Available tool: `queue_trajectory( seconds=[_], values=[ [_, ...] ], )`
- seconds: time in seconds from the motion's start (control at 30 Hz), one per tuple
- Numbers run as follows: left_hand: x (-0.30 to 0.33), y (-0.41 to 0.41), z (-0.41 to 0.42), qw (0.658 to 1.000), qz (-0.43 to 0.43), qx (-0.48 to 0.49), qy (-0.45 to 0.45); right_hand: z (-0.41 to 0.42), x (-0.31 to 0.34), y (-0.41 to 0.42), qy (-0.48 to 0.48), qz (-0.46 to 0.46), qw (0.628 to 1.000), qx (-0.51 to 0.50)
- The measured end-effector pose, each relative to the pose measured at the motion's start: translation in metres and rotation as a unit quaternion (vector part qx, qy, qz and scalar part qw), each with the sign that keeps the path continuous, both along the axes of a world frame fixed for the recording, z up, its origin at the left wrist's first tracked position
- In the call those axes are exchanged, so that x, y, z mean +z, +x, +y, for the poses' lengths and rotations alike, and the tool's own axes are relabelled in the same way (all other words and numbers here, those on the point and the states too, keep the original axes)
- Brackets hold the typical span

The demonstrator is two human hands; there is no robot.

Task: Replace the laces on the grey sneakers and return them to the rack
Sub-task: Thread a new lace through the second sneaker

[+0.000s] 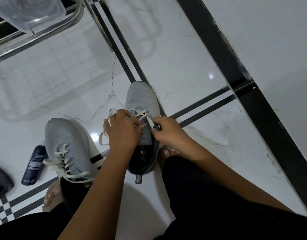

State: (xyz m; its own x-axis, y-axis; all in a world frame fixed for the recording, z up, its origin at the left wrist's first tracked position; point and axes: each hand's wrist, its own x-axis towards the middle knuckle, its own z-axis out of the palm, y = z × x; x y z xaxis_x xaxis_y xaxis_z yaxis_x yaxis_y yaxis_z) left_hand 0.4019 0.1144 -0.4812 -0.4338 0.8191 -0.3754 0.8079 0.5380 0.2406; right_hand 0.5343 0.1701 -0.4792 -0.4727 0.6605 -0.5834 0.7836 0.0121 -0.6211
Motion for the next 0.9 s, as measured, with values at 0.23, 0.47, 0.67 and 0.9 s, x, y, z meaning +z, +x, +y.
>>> queue_trajectory(
  seconds=[0.23, 0.47, 0.67, 0.9],
  values=[
    [-0.009, 0.007, -0.001, 0.999, 0.003, 0.000, 0.051, 0.000, -0.006, 0.000, 0.010, 0.009, 1.000, -0.004],
    [-0.008, 0.006, -0.005, 0.998, -0.009, 0.007, 0.057, 0.001, -0.008, 0.000, 0.008, 0.014, 1.000, -0.005],
    [-0.009, 0.008, 0.000, 0.997, 0.028, -0.039, 0.058, 0.002, -0.014, 0.000, 0.005, 0.018, 1.000, 0.002],
    [-0.021, 0.008, 0.003, 0.993, 0.049, -0.043, 0.100, 0.011, -0.016, 0.006, -0.062, 0.049, 0.997, -0.024]
  ],
)
